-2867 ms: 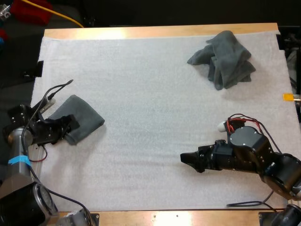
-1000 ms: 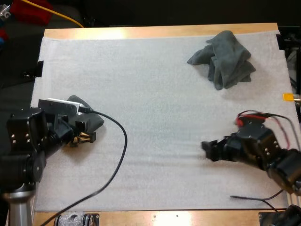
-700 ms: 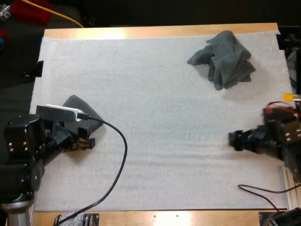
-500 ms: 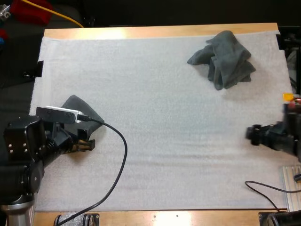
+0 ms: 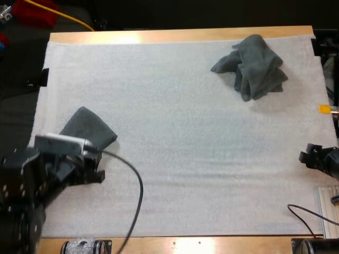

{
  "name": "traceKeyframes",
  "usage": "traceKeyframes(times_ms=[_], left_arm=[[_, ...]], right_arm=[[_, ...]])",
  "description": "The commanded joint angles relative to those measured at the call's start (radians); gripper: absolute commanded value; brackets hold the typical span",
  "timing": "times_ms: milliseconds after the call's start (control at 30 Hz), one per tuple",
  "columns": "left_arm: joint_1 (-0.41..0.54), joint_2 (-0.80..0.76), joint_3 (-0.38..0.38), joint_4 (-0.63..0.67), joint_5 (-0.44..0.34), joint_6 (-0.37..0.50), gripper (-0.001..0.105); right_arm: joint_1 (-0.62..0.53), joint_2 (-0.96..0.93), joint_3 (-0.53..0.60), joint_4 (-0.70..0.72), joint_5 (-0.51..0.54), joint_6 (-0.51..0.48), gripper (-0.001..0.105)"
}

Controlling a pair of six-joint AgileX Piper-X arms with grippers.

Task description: Pick towel from pile, fold and stack

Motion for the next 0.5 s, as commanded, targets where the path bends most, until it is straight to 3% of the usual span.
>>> traceKeyframes(times_ms=[0, 267, 467], left_arm=[[-0.004, -0.031, -0.006, 0.002, -0.008, -0.002, 0.070], [-0.004, -0.209, -0.006, 0.009, -0.008, -0.004, 0.070], [-0.004, -0.311, -0.006, 0.056, -0.008, -0.004, 0.070]], right_arm=[[-0.005, -0.023, -0.008, 0.007, 0.004, -0.015, 0.073], [-0.005, -0.147, -0.008, 0.007, -0.015, -0.015, 0.073], [-0.005, -0.248, -0.006, 0.007, -0.087, -0.015, 0.073]])
